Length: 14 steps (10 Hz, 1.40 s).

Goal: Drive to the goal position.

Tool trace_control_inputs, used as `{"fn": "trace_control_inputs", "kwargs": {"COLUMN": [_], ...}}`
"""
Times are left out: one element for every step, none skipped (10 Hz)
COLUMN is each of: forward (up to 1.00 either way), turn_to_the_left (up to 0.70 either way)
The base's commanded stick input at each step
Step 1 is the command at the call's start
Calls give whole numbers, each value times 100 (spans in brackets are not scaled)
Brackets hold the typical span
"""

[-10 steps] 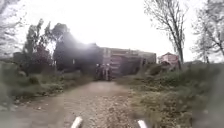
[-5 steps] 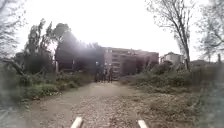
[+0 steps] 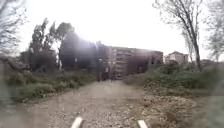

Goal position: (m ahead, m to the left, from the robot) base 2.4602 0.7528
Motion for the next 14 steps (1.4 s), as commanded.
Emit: {"fn": "trace_control_inputs", "kwargs": {"forward": [70, 70, 70, 70, 70, 70, 70, 70, 70, 70, 70, 70, 70, 69], "turn_to_the_left": [0, 0, 0, 0, 0, 0, 0, 0, -2, -35, -35, -10, 0, 0]}}
